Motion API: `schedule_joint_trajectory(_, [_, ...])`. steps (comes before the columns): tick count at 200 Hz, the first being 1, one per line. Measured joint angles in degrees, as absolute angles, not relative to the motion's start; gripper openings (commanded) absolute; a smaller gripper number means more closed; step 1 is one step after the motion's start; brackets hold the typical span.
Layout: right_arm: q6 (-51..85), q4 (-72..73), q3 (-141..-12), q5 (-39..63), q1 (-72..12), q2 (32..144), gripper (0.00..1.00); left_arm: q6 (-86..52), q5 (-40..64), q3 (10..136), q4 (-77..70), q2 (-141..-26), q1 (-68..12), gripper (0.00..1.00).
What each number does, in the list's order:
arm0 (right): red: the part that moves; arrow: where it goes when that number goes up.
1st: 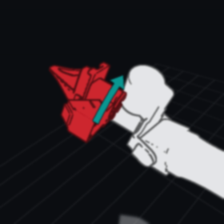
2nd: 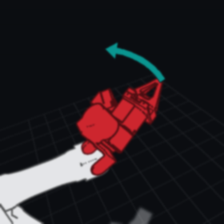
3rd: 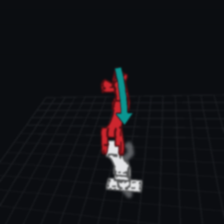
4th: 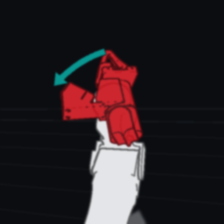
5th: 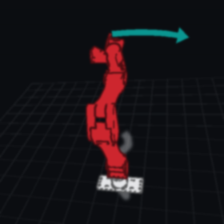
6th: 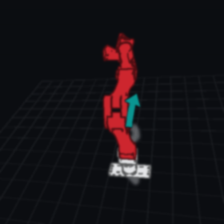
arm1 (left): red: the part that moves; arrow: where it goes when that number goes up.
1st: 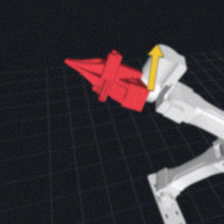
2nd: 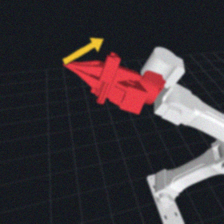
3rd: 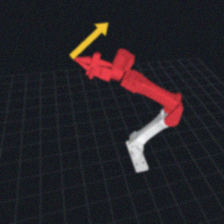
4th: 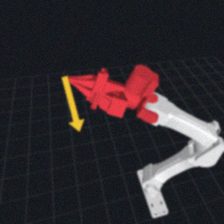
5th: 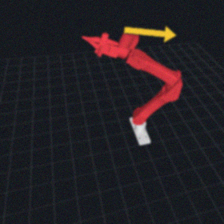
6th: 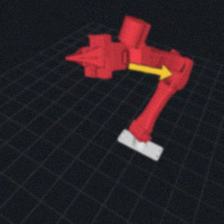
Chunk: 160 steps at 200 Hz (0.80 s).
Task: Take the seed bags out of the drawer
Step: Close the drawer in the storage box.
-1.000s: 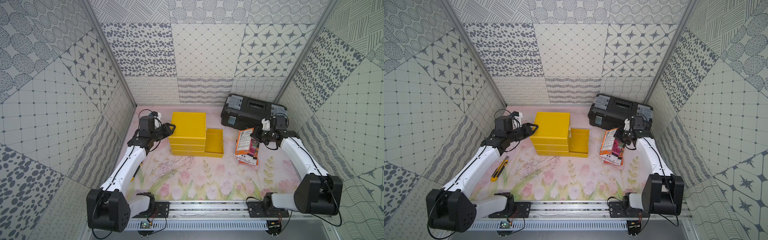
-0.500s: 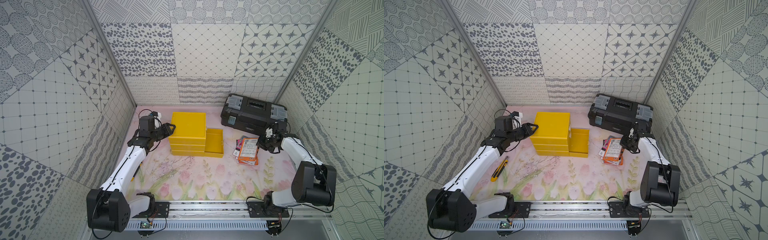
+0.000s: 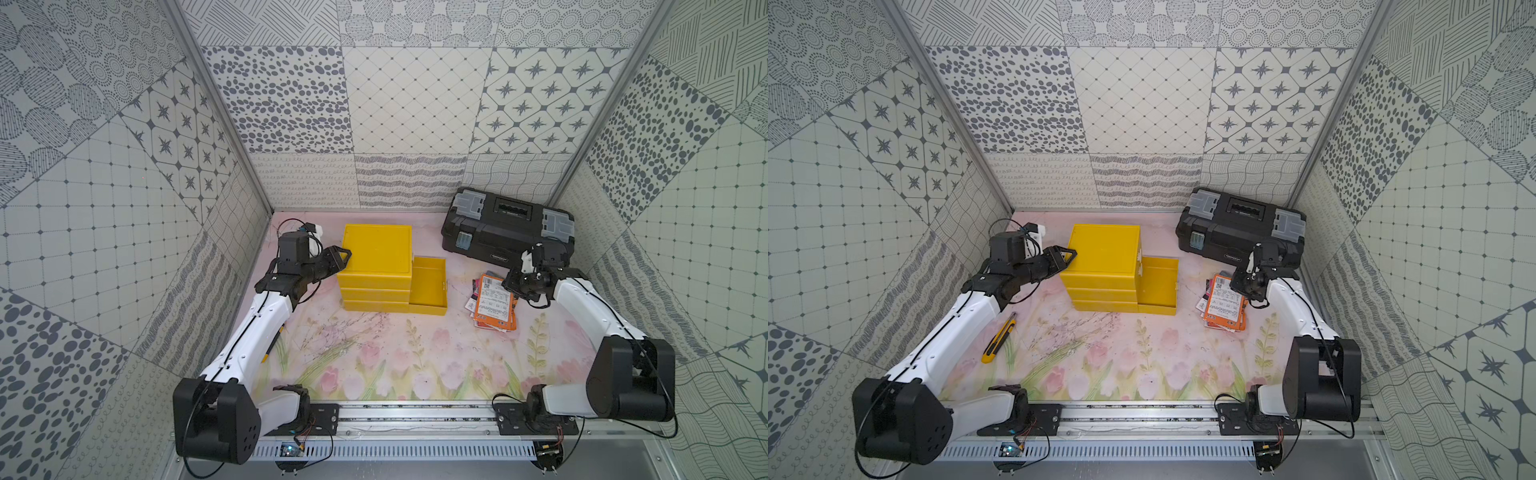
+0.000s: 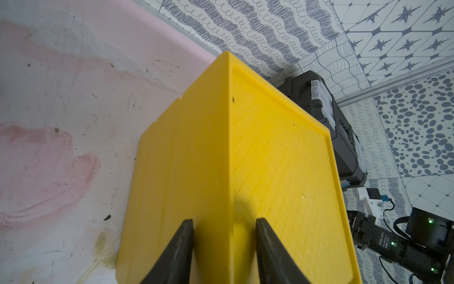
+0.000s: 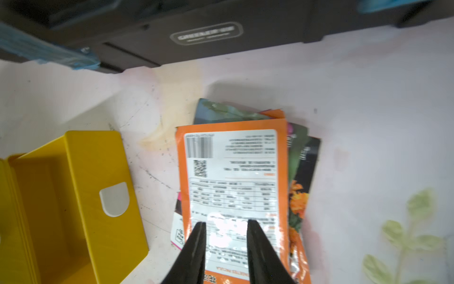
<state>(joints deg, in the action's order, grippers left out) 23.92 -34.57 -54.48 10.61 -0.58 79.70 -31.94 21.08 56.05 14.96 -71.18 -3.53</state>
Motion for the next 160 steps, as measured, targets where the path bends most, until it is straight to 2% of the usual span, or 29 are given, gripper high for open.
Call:
schedule_joint_trajectory(59, [29.28,-28.01,-56.4,13.13,-14.46,89.62,0.34,-31.94,21.06,56.05,14.96,-71.18,-3.53,0.43])
schedule_joint_trajectory(160, [36.47,-21.78,-63.35,15.33,-23.2,101.47,0.34,-31.97,21.1,56.01,14.94,-71.22,-3.53,0.43])
